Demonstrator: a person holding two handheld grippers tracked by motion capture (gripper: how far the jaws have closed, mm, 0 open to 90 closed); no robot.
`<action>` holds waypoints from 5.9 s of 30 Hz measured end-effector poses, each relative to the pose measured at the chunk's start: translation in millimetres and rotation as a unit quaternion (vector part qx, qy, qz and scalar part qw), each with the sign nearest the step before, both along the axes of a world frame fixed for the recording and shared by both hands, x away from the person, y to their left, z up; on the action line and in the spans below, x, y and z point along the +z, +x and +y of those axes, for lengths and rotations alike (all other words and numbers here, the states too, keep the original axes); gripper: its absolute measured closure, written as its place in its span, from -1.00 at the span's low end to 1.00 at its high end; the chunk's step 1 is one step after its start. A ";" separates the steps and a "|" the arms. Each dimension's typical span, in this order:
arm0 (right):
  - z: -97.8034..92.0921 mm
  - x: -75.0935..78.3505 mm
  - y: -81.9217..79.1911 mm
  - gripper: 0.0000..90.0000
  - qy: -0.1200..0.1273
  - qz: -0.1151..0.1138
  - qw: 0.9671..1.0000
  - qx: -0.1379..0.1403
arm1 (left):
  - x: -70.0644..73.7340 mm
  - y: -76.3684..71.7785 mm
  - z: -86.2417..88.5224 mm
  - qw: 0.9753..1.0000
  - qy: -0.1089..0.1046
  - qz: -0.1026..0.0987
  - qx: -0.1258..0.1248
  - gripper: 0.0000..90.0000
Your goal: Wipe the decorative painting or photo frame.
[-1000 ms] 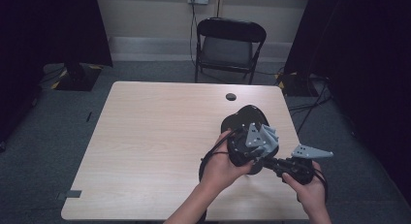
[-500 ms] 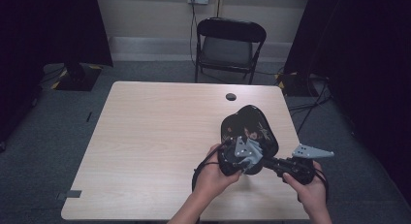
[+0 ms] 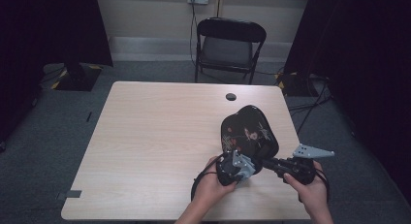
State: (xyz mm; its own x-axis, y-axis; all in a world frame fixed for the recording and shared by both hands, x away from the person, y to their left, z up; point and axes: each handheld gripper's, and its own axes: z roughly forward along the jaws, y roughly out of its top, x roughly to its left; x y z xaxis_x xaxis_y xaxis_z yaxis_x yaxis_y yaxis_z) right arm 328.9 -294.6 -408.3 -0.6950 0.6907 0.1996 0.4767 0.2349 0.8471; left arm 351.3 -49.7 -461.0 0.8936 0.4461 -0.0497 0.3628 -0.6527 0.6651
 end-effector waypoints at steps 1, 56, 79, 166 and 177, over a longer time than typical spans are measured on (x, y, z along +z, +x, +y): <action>0.1 0.1 -0.1 0.70 0.000 0.000 1.000 0.000 | -1.8 -0.2 0.8 1.000 0.005 0.001 0.000 0.71; -4.7 1.3 0.1 0.75 -0.006 0.003 1.000 0.014 | 2.8 2.5 0.8 1.000 0.016 -0.004 -0.007 0.70; -6.8 0.9 0.3 0.70 -0.014 0.001 1.000 0.014 | 103.5 -18.2 -2.8 0.992 -0.061 -0.106 -0.038 0.70; -33.9 -16.0 4.5 0.00 -0.021 -0.010 0.998 -0.053 | -3.5 -7.1 48.8 1.000 0.023 0.012 0.014 0.69; -34.5 -26.8 6.6 -0.07 -0.023 -0.006 0.998 -0.055 | 3.4 9.7 95.8 0.997 0.013 0.010 0.077 0.68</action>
